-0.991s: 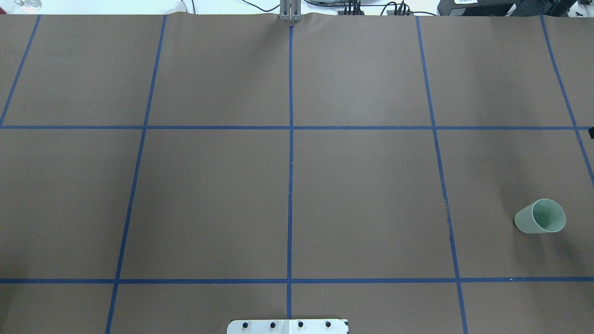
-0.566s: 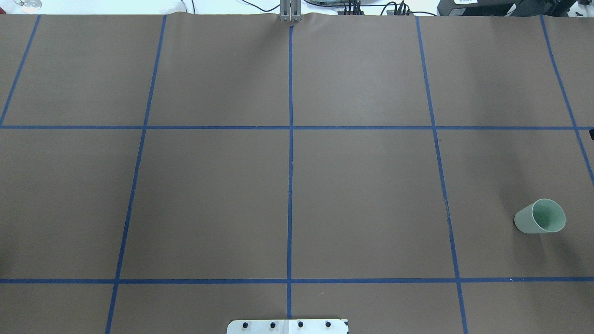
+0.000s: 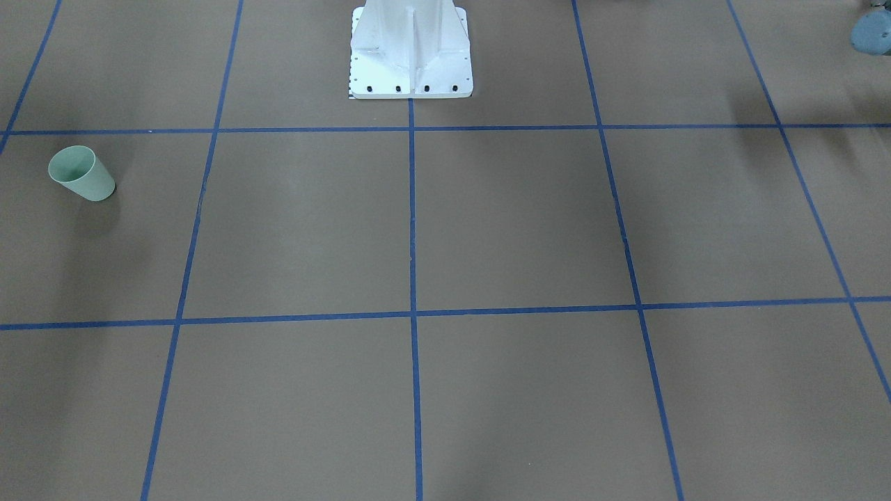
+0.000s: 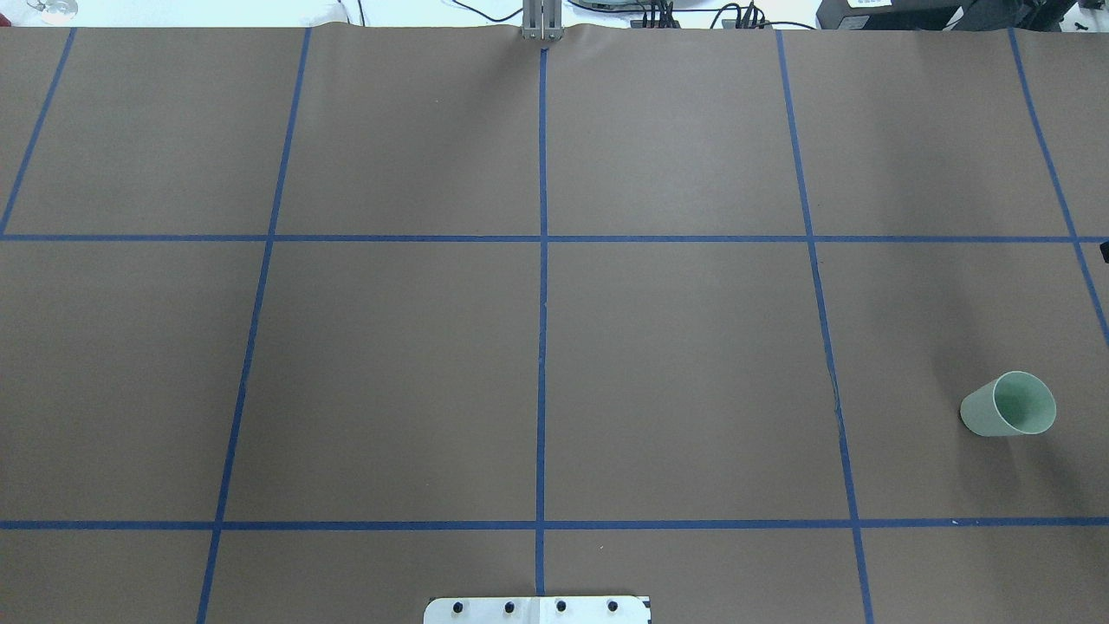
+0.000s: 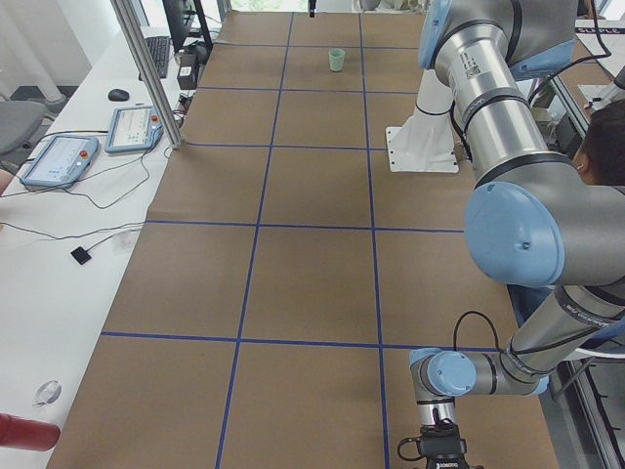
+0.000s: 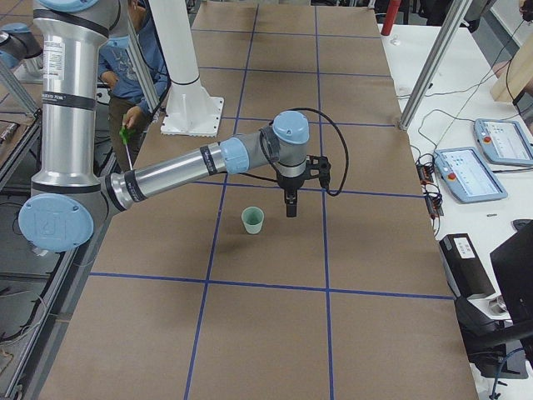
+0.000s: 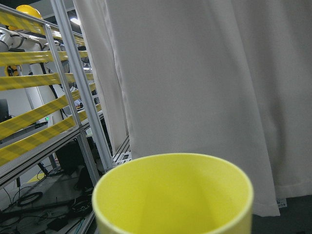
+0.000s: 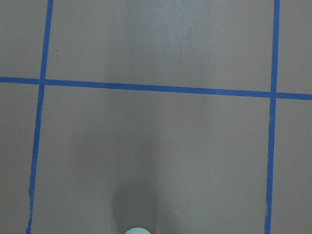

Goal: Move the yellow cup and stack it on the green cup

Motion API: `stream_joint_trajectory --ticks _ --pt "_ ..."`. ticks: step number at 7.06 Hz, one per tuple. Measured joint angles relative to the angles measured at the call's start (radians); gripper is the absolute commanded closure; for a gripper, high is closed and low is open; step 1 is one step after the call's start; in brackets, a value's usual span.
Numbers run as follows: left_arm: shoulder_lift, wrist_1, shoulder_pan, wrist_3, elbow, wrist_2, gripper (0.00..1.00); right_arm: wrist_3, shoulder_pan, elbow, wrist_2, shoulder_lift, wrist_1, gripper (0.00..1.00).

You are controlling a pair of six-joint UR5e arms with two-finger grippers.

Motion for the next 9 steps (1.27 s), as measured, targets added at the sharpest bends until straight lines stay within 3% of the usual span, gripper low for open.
stream_joint_trajectory --ticks 1,4,9 --pt "-0.002 0.001 -0.004 0.052 -0.003 0.002 1.00 0.001 0.000 -0.005 0.010 0.002 -0.001 0.00" --pt "-0.030 0.022 -0.015 -0.029 -0.001 0.132 1.00 0.002 0.000 -0.019 0.038 0.009 -0.002 0.00" --pt "-0.081 0.062 -0.085 -0.095 -0.007 0.203 1.00 0.003 0.000 -0.017 0.071 -0.009 -0.002 0.00"
